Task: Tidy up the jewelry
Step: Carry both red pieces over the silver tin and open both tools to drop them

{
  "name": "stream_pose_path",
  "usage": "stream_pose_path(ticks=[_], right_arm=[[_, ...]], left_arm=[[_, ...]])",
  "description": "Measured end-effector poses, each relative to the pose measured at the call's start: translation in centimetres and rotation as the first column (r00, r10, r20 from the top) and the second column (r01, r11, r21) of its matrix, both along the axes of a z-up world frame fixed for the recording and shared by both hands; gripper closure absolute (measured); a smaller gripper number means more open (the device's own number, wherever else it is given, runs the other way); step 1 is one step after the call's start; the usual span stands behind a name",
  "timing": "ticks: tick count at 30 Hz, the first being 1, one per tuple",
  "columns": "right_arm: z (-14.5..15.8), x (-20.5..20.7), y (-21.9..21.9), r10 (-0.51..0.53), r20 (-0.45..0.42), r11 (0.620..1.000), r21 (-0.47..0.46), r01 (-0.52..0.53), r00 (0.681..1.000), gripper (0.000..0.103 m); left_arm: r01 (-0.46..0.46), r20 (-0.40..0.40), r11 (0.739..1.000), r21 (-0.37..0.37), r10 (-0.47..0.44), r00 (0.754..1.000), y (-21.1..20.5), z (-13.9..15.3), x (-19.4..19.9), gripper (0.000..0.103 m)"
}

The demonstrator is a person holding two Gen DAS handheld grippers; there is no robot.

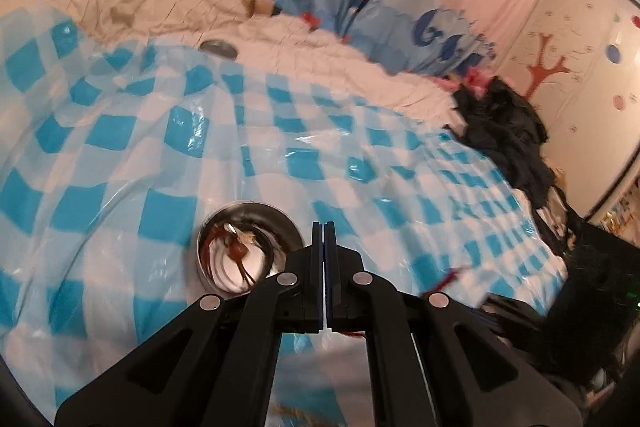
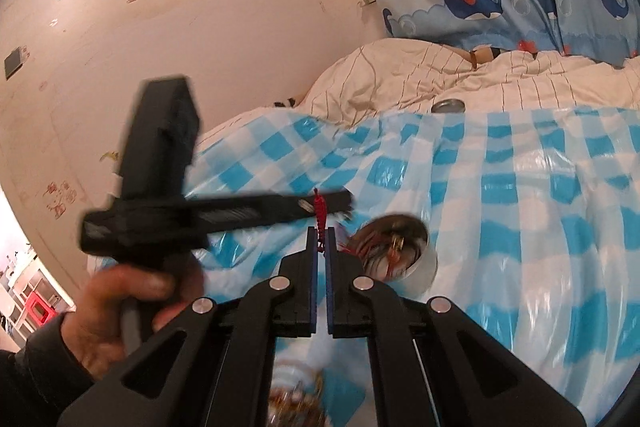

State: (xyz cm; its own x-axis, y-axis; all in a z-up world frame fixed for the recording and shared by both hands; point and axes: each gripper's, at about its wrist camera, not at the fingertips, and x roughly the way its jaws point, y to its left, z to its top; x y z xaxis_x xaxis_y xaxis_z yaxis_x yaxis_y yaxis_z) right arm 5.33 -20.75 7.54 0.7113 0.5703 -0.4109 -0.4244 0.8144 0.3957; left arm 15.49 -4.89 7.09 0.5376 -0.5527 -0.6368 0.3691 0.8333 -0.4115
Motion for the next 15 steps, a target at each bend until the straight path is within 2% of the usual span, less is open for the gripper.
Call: stream_pose_path(ticks=[2,4,5,6,7,8,11,15], right_arm=[[-0.1,2.0,0.6,0.007,-0.003,1.0,-0.006,-0.007,1.0,0.099],[-1.1,4.4,1.6,0.007,-0.02,0.999,-0.043,-0.008,1.0,0.099],[-1.9,5.6,2.1,0.007,-0.045,0.997,-0.07,-0.01,0.999,0.099],[-3.7,7.6,2.9,0.007,-0.114,0.992,-0.124,-0.022,0.993,0.095],[-4.6,8.4,3.3,-0.012,-0.146,0.985,-0.17,-0.013,0.989,0.086],[-5.5,9.0,3.6,-0.042,-0.168,0.977,-0.215,0.005,0.985,0.063],[-6.1,7.7,2.6,-0.088,-0.159,0.973,-0.223,0.051,0.983,0.058],[-5.9,1.9,1.0,-0.158,-0.096,0.953,-0.276,0.126,0.983,0.04]], left_arm=[[-0.054,-0.033,0.995,0.078,0.057,0.998,0.1,-1.5,1.9,0.099],[-0.103,-0.081,0.989,0.103,0.112,0.99,1.4,-3.0,2.8,0.095],[-0.132,-0.094,0.984,0.12,0.144,0.985,2.0,-3.3,3.0,0.089],[-0.153,-0.093,0.979,0.134,0.166,0.982,2.7,-3.3,2.9,0.087],[-0.159,-0.087,0.978,0.137,0.171,0.981,3.3,-3.3,2.6,0.083],[-0.165,-0.078,0.976,0.145,0.177,0.981,3.7,-3.1,2.2,0.076],[-0.184,-0.04,0.97,0.157,0.192,0.981,5.0,-2.2,0.0,0.056],[-0.187,0.003,0.964,0.19,0.189,0.982,5.7,-1.4,-3.9,0.045]])
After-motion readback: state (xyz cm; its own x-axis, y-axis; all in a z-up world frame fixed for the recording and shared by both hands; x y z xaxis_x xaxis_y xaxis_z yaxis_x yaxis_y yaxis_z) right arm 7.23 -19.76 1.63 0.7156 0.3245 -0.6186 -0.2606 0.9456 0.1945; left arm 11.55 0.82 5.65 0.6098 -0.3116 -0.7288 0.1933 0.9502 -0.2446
